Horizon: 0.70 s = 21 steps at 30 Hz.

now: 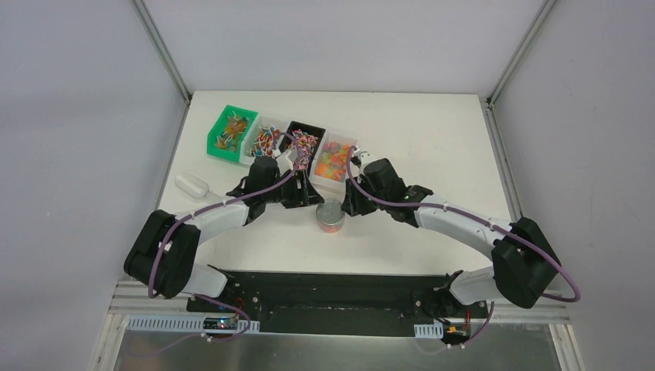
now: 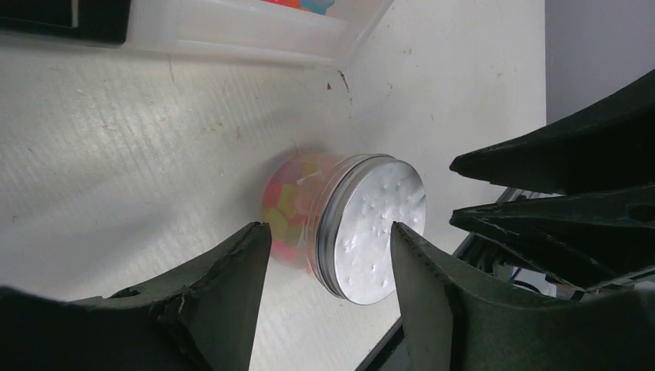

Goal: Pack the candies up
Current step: Adjust the bottle lid on the packing bottle.

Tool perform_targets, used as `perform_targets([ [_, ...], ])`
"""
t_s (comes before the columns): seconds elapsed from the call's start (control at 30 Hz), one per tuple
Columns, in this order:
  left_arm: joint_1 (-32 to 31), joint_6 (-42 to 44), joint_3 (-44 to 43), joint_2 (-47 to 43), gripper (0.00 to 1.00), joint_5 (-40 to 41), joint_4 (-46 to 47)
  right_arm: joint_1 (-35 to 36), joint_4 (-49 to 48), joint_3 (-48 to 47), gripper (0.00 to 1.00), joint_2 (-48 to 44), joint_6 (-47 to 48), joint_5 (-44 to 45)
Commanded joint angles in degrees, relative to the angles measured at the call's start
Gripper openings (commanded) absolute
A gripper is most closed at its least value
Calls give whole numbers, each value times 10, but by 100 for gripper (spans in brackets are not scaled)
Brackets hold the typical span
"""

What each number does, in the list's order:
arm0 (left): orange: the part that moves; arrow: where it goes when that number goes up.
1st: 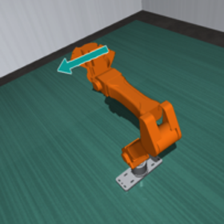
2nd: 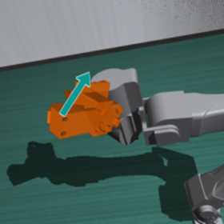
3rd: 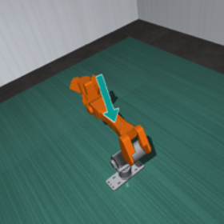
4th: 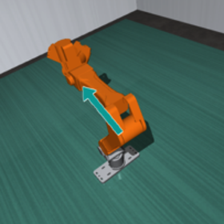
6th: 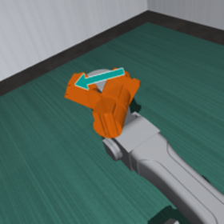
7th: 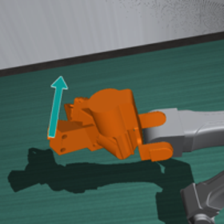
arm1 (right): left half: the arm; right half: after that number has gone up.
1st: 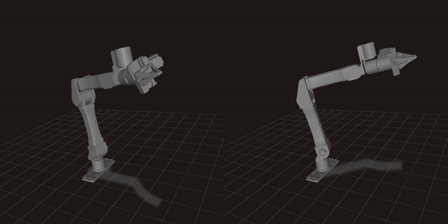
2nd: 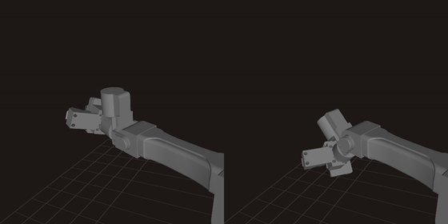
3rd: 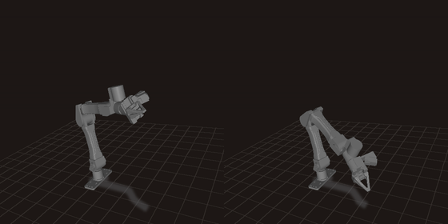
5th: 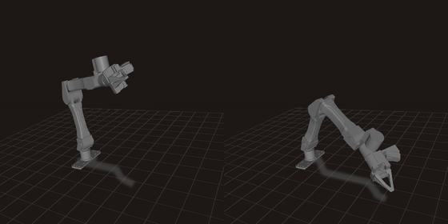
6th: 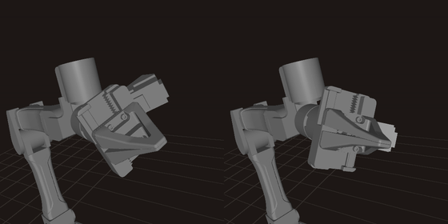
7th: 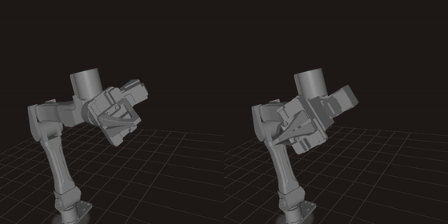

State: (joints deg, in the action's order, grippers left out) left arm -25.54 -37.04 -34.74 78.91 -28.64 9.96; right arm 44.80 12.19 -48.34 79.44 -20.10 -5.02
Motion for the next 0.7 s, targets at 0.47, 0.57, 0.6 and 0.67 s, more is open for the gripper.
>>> perform_targets([
  [0.47,-47,-19,16,134,30,52,-2,-8,-163,108,19,57,-69,6],
  [0.57,-47,-18,11,133,30,48,-3,-8,-166,113,19,55,-67,4],
  [0.6,-47,-18,10,127,30,50,-3,-9,-165,112,19,53,-66,4],
  [0.67,-47,-16,9,114,30,49,0,-9,-163,106,19,45,-64,4],
])
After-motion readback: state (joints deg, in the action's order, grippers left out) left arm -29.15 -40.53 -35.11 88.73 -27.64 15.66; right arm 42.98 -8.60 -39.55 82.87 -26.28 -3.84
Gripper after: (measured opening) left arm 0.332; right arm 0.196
